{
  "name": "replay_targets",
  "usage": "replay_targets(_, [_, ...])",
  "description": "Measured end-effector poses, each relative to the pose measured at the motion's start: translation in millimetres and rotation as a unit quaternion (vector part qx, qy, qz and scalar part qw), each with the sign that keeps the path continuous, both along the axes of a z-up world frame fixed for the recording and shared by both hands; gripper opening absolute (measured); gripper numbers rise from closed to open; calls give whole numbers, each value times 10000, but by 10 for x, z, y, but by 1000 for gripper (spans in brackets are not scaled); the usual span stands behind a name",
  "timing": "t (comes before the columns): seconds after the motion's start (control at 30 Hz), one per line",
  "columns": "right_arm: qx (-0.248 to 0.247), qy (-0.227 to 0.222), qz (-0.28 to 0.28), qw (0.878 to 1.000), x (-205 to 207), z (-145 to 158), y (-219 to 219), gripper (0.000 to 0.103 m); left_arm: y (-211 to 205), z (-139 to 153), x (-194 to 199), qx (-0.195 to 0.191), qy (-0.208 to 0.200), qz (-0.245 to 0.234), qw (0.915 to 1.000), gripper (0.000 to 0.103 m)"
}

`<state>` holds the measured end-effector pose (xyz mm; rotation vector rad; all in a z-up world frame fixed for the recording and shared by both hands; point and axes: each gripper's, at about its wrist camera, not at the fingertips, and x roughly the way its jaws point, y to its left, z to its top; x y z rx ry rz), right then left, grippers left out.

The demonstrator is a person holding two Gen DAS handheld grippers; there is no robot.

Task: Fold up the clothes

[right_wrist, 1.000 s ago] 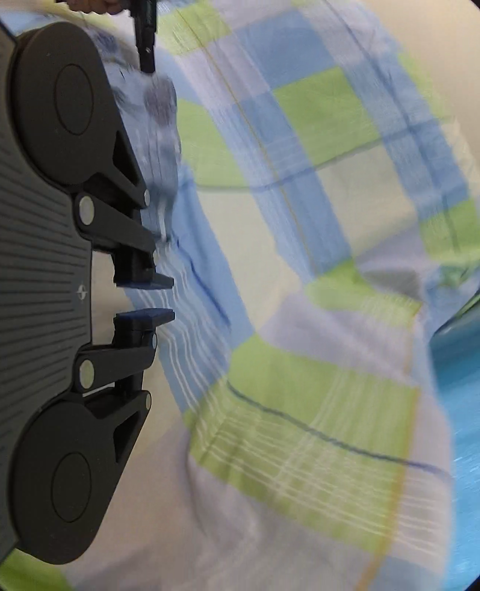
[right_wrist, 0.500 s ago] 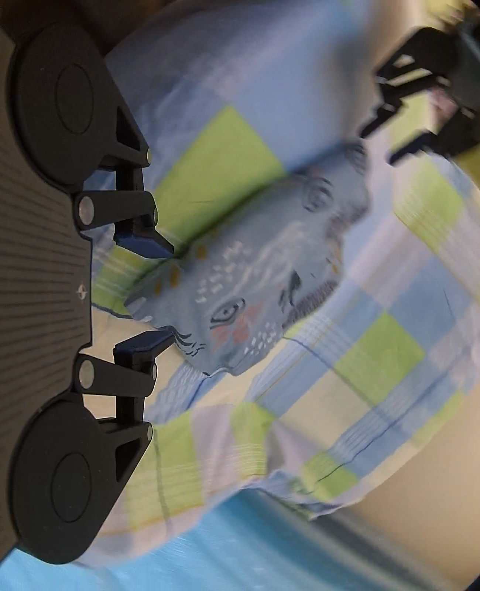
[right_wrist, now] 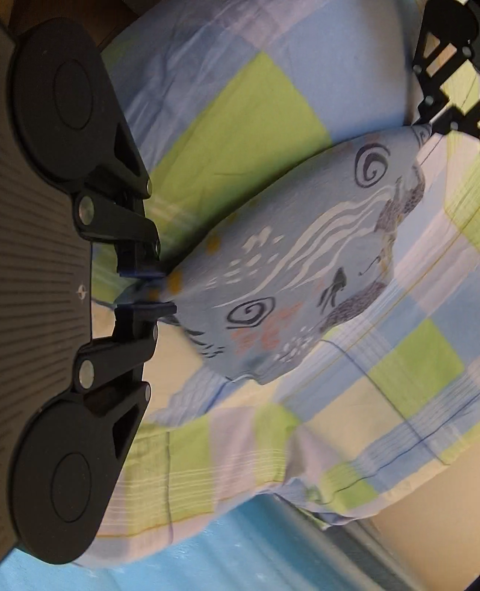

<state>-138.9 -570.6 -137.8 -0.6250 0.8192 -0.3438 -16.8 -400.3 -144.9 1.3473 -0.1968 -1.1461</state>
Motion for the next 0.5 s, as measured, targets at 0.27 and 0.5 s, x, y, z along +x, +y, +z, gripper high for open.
replay_targets(0.27, [-604, 91, -21, 9981, -158, -47, 207, 41, 208, 174, -10, -73, 166, 148, 9997, 6])
replay_targets(0.5, [-995, -40, 779, 9920, -46, -69, 547, 45, 45, 225, -316, -192, 198, -561, 9980, 27])
